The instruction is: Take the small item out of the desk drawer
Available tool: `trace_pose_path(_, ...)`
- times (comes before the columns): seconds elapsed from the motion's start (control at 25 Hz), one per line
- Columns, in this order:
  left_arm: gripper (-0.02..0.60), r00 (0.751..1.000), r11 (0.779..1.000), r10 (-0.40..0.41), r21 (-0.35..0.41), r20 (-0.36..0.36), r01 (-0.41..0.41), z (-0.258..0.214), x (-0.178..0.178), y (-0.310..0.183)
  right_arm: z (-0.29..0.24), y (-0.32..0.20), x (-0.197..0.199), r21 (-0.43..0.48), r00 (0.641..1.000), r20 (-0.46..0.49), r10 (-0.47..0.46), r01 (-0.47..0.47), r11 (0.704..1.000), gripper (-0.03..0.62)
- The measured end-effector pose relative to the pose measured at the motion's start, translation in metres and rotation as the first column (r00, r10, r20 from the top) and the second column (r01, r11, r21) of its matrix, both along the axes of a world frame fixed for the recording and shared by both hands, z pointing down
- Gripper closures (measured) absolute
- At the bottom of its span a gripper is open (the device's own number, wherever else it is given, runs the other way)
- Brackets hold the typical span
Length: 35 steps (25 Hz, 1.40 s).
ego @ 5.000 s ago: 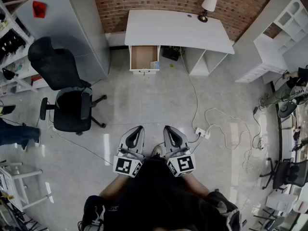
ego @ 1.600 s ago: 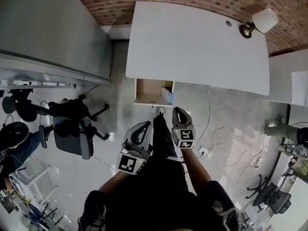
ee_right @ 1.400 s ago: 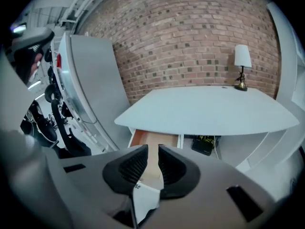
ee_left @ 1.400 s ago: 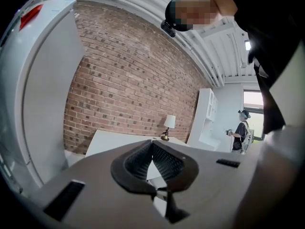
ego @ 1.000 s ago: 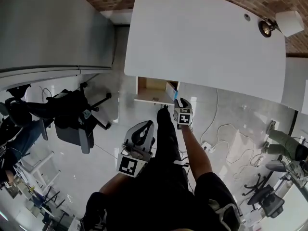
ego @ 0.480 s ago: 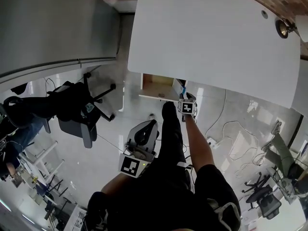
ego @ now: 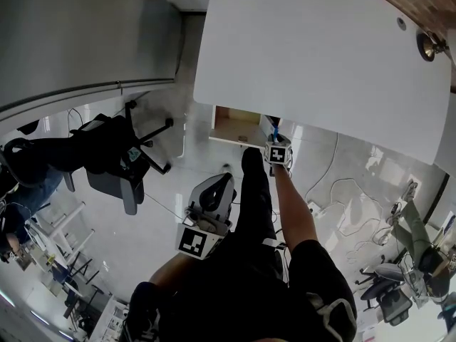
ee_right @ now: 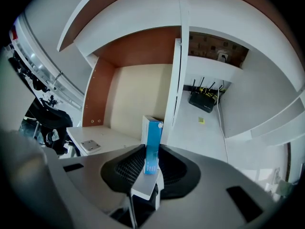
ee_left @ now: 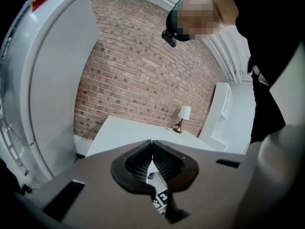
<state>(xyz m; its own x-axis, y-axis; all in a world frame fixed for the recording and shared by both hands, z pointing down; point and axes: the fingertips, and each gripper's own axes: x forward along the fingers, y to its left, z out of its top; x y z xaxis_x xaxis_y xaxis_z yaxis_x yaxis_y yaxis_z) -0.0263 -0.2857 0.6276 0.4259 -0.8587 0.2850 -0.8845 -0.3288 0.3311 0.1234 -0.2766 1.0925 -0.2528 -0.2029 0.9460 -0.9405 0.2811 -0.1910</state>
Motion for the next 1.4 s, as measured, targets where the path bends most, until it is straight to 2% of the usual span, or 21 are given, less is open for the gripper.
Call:
trace_pose_path(0.24,0.572,0.999,0.999,0.027,-0.039,0.047,-0.025,-0.005,-0.006,0.017,-0.022,-0.004,-0.006,0.033,1.0,-0.017,0.002,-0.001,0.999,0.502)
trace_pose_path(0.48,0.572,1.0,1.0,0.013,0.022,0.01,-0.013,-0.041,-0.018,0.04,-0.064,0.016,-0.005,0.055,0.999,-0.02,0.036,-0.035,0.998,0.505)
trace_pose_path(0.6,0.572,1.0,0.995,0.008,0.104,-0.02,-0.006,-0.064,-0.023,0.043,-0.092,0.006,-0.006,0.11,0.999,-0.023,0.04,-0.037,0.993,0.507)
trace_pose_path(0.76,0.572,0.999,0.984,0.025,0.177,-0.043,-0.016,-0.099,-0.038,0.075,-0.145,0.03,-0.019,0.168,0.999,-0.018,0.031,-0.028,0.985,0.507)
trace_pose_path(0.96,0.572,0.998,0.986,0.056,0.156,-0.025,-0.051,-0.114,-0.064,0.131,-0.209,0.081,-0.044,0.245,0.999,0.028,0.037,-0.043,0.969,0.508)
trace_pose_path(1.12,0.572,0.996,0.978,0.087,0.193,-0.031,-0.08,-0.133,-0.075,0.171,-0.278,0.118,-0.055,0.327,0.992,0.104,0.066,-0.097,0.94,0.508)
trace_pose_path(1.4,0.572,0.992,0.966,0.118,0.239,-0.047,-0.103,-0.158,-0.08,0.222,-0.401,0.159,-0.061,0.49,0.97,0.227,0.085,-0.189,0.851,0.508)
